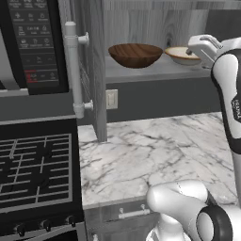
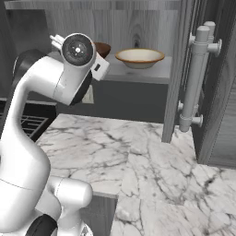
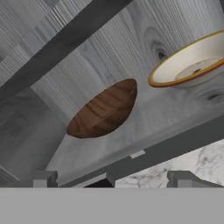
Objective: Pick up the bowls from the cabinet and place each bowl in front of a stool on the dining counter.
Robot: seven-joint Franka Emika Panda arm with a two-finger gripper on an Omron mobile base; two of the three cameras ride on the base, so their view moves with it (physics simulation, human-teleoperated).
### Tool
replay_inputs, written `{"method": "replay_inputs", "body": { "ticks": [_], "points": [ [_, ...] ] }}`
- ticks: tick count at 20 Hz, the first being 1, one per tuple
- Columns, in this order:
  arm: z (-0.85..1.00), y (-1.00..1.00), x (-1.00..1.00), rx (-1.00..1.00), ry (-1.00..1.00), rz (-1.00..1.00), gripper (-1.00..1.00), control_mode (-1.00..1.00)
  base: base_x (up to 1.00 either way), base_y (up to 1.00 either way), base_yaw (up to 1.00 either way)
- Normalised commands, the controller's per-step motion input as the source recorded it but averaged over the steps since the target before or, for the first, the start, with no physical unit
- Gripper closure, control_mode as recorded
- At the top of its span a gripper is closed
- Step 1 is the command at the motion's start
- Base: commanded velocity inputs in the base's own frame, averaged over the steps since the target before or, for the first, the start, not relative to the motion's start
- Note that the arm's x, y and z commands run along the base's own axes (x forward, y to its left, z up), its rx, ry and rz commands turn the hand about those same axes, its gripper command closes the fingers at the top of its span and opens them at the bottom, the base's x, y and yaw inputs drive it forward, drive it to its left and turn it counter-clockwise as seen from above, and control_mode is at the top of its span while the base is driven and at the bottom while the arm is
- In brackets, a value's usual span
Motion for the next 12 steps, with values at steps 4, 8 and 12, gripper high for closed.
{"method": "replay_inputs", "body": {
  "ticks": [4, 8, 12],
  "points": [
    [0.0, 0.0, 0.21, 0.0, 0.02, 0.0, -1.0, -1.0, 0.0, 0.0, 0.0],
    [-0.09, 0.01, 0.32, 0.0, 0.01, 0.0, -1.0, -1.0, 0.0, 0.0, 0.0],
    [-0.18, 0.03, 0.34, 0.0, 0.0, 0.0, -1.0, -1.0, 0.0, 0.0, 0.0]
  ]
}}
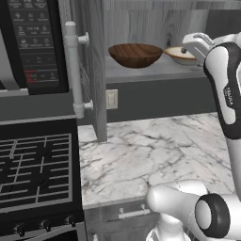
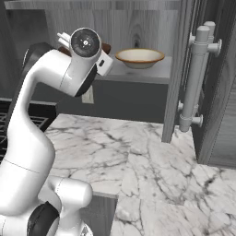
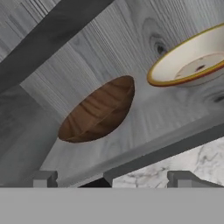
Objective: Pick up the bowls from the cabinet and place each bowl in front of a stool on the dining counter.
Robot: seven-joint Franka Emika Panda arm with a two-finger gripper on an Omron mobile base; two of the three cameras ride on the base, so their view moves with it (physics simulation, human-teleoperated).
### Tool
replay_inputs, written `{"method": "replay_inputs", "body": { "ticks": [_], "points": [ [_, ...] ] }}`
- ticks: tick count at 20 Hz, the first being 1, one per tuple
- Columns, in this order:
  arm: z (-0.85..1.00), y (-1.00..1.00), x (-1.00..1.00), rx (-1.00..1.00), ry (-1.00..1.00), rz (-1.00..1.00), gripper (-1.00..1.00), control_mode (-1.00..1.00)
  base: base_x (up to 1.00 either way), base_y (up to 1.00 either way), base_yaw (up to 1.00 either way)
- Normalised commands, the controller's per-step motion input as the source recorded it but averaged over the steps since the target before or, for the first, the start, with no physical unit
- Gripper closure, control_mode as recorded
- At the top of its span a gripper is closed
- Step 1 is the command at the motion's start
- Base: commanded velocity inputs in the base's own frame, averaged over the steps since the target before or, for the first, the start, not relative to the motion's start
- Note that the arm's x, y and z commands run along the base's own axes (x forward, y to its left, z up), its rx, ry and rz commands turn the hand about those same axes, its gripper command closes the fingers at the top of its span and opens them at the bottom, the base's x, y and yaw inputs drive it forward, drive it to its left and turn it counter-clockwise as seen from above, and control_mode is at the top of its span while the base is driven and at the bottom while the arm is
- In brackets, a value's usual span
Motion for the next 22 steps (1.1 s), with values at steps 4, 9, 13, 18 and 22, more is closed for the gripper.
{"method": "replay_inputs", "body": {
  "ticks": [4, 9, 13, 18, 22],
  "points": [
    [-0.15, 0.0, 0.41, 0.0, 0.0, 0.0, -1.0, -1.0, 0.0, 0.0, 0.0],
    [-0.15, 0.02, 0.49, 0.02, 0.0, 0.0, -1.0, -1.0, 0.0, 0.0, 0.0],
    [-0.08, 0.04, 0.49, 0.0, 0.0, 0.0, -1.0, -1.0, 0.0, 0.0, 0.0],
    [-0.01, 0.03, 0.51, 0.0, 0.0, 0.0, -1.0, -1.0, 0.0, 0.0, 0.0],
    [0.0, 0.06, 0.47, 0.0, 0.0, 0.0, -1.0, -1.0, 0.0, 0.0, 0.0]
  ]
}}
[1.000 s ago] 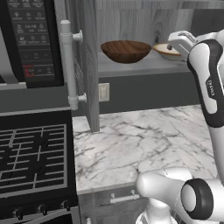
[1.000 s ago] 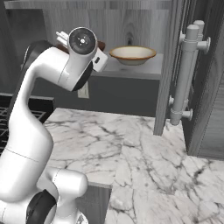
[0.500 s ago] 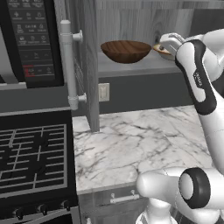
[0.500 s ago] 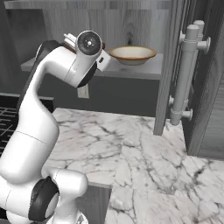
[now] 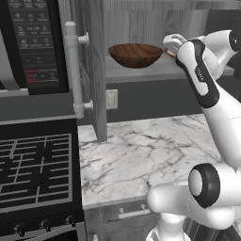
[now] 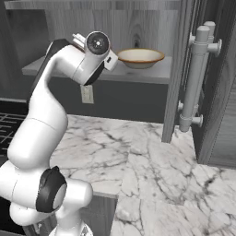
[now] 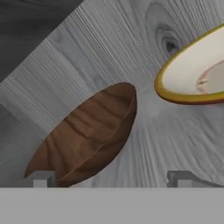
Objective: Pick up the bowls from the cabinet and place each bowl in front of a stool on the dining counter.
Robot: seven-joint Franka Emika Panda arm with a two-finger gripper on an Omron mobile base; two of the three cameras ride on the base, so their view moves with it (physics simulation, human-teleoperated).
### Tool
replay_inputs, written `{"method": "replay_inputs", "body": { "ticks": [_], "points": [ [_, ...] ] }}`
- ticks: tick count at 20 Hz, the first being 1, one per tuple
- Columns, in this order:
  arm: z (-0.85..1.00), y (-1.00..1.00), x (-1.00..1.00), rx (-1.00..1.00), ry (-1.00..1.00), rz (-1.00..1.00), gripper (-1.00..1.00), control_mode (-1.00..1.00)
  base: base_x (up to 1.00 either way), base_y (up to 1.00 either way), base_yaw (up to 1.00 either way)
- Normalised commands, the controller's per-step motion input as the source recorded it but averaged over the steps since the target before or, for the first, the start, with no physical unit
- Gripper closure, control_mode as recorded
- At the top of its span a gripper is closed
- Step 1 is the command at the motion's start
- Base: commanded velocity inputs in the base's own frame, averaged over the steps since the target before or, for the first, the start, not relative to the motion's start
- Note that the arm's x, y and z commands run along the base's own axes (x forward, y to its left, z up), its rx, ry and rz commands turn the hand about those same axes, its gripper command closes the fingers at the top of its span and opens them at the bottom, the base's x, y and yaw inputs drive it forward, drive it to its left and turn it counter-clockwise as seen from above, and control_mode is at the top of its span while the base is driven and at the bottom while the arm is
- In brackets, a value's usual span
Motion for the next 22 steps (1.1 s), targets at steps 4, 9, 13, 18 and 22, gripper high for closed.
{"method": "replay_inputs", "body": {
  "ticks": [4, 9, 13, 18, 22],
  "points": [
    [-0.01, 0.08, 0.32, 0.0, 0.02, 0.0, -1.0, -1.0, 0.0, 0.0, 0.0],
    [-0.02, 0.11, 0.28, 0.0, 0.03, 0.0, -1.0, -1.0, 0.0, 0.0, 0.0],
    [-0.02, 0.14, 0.35, 0.0, 0.03, 0.0, -1.0, -1.0, 0.0, 0.0, 0.0],
    [-0.09, 0.18, 0.38, 0.01, 0.03, 0.0, -1.0, -1.0, 0.0, 0.0, 0.0],
    [-0.2, 0.15, 0.24, 0.01, 0.02, 0.0, -1.0, -1.0, 0.0, 0.0, 0.0]
  ]
}}
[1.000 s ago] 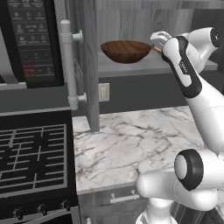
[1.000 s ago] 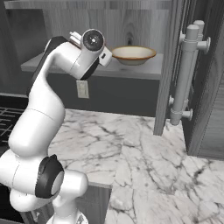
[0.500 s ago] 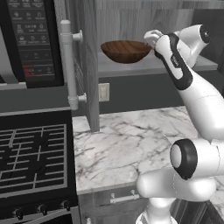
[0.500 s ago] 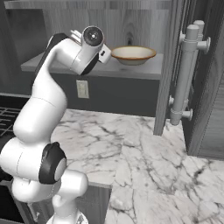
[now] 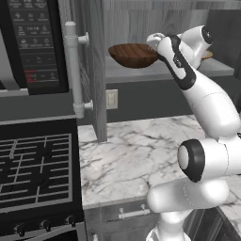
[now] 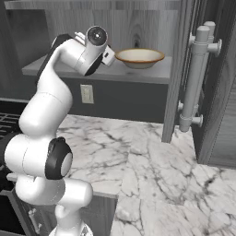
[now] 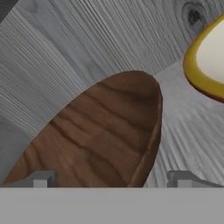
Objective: Pick up the bowls from the cabinet and place each bowl in front of a stool on the dining counter.
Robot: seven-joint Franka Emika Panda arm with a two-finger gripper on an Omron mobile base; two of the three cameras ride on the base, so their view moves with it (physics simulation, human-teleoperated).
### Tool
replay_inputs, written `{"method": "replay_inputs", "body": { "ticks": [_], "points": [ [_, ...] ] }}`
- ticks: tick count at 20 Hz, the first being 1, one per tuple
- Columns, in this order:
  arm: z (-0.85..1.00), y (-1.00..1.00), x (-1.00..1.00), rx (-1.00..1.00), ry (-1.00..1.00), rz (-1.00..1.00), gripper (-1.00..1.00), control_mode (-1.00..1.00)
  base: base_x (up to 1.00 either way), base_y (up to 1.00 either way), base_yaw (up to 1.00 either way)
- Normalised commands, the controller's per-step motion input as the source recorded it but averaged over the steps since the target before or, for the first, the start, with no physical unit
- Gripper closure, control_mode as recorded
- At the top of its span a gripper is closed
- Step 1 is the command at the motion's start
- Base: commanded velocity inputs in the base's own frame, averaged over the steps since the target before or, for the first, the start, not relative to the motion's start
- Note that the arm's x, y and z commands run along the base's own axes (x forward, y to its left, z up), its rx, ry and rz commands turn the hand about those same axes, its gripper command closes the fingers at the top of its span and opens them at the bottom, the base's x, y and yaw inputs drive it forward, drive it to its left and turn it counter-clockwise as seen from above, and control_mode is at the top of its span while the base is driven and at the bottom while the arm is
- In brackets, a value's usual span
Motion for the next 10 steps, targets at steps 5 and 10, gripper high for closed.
{"method": "replay_inputs", "body": {
  "ticks": [5, 10],
  "points": [
    [-0.16, 0.11, 0.16, 0.0, 0.02, 0.0, -1.0, -1.0, 0.0, 0.0, 0.0],
    [-0.09, 0.09, 0.14, 0.01, 0.0, 0.0, -1.0, -1.0, 0.0, 0.0, 0.0]
  ]
}}
